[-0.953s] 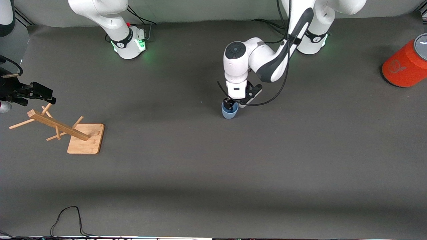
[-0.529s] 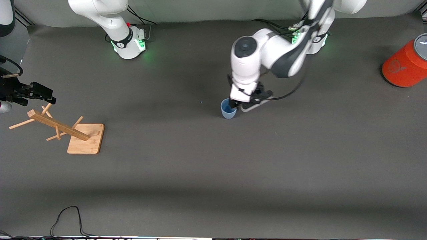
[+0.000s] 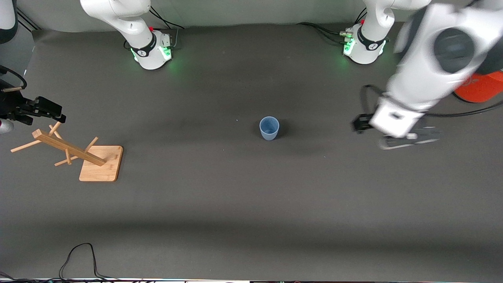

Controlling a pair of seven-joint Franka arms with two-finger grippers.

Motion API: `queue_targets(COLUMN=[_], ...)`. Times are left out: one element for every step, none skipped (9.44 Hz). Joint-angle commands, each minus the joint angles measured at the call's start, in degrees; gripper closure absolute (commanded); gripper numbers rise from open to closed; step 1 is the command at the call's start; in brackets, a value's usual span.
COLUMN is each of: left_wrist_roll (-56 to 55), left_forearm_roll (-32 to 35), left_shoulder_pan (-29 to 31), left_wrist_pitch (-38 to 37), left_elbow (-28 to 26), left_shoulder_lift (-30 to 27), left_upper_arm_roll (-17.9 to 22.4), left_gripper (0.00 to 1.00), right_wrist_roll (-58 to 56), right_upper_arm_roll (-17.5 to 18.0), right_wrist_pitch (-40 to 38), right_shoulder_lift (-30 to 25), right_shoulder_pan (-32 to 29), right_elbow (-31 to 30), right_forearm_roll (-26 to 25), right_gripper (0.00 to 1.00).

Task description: Rotate and upright cup with both arms

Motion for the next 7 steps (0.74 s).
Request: queue_targets(left_wrist_roll=[8.1,9.9,13.4,17.4,19.6,20.0,22.6], left_forearm_roll=[-1.4,-1.9,-1.9,-1.9,-1.9,-1.9,-2.0], left_shoulder_pan=[5.7,7.3,9.8,10.4,10.1,10.1,9.6], left_wrist_pitch=[-1.2,-1.2,-2.5,-6.0,-8.5,-11.1,-12.0], left_elbow=[-0.7,-0.9,-1.1,-1.5,-1.6,-1.0,-0.6], left_shoulder_lift=[-3.8,-5.1,-7.0,-8.6,-9.9,-10.1,-10.2], left_upper_arm_roll=[-0.8,-0.6,-0.4,0.1,1.5,2.4,4.9], left_gripper=[0.0,0.0,0.0,0.0,0.0,0.0,0.0], right_wrist_roll=[-1.2,-1.2,-1.2,-1.2,-1.2,-1.2,-1.2], right_upper_arm_roll=[0.1,0.1,0.1,0.1,0.1,0.1,0.1], right_wrist_pitch=[-0.5,-0.5,-0.5,-0.5,-0.5,-0.5,-0.5], right_shoulder_lift=[-0.1,-0.1,-0.1,-0.1,-0.1,-0.1,-0.1], right_shoulder_pan=[-0.2,-0.2,-0.2,-0.2,-0.2,-0.2,-0.2], right_elbow=[0.6,0.6,0.6,0.6,0.6,0.6,0.5], right_forearm_roll=[-0.5,-0.5,-0.5,-0.5,-0.5,-0.5,-0.5], right_gripper=[0.0,0.0,0.0,0.0,0.0,0.0,0.0])
